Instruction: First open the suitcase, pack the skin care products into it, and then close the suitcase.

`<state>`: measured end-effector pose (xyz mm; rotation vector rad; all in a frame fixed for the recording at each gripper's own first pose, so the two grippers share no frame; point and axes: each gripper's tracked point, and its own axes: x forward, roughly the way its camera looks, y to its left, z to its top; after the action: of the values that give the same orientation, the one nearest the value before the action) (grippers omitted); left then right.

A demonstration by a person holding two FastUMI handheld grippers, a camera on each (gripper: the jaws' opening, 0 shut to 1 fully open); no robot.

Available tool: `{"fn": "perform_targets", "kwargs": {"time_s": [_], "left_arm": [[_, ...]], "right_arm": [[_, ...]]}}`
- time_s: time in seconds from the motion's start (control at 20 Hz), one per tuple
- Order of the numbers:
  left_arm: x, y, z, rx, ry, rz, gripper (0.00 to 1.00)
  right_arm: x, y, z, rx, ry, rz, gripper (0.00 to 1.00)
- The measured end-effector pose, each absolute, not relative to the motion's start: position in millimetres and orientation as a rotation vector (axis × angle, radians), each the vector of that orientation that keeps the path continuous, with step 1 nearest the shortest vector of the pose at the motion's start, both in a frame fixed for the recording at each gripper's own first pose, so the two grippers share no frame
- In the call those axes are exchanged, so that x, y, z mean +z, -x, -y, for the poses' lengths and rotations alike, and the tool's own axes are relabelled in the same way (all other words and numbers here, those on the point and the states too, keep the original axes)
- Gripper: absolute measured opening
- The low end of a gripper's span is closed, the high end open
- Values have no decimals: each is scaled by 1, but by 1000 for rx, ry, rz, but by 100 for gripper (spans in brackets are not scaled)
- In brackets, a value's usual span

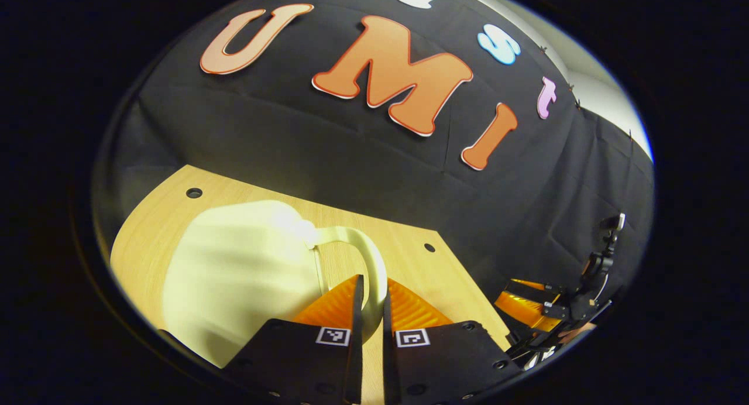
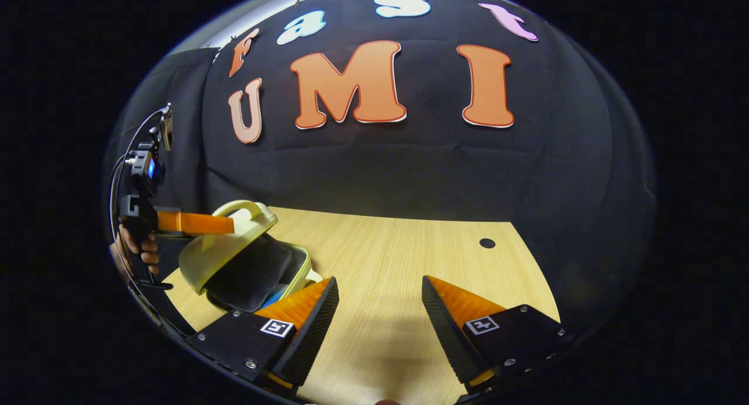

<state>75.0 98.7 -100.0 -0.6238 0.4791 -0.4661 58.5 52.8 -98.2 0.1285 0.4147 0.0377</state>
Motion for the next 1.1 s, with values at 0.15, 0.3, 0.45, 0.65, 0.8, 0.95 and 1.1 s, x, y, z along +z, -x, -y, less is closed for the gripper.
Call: {"fn": "perform_targets", "kwargs": {"time_s": [0.15,0.3,0.45,0.65,0.8,0.95,1.1], "left_arm": [[-107,-71,-71,-494,632,-507,28],[-96,-71,-52,-500,610,-478,39],[-85,-70,-43,-494,542,-456,68],[-58,-67,-40,-456,449,-389,91],[-37,-70,-57,-311,388,-282,91],[-17,-66,-63,-227,330,-203,93],[-2,-61,-60,-195,321,-165,93]], "right_arm": [[-98,-55,-41,36,-123,-407,91],[-93,-54,-33,32,-130,-387,92],[-85,-54,-28,30,-125,-351,91],[-62,-57,-23,11,-106,-274,91],[-49,-59,-19,-15,-86,-208,91],[-44,-58,-24,-13,-85,-178,91],[-42,-57,-30,7,-80,-163,91]]}}
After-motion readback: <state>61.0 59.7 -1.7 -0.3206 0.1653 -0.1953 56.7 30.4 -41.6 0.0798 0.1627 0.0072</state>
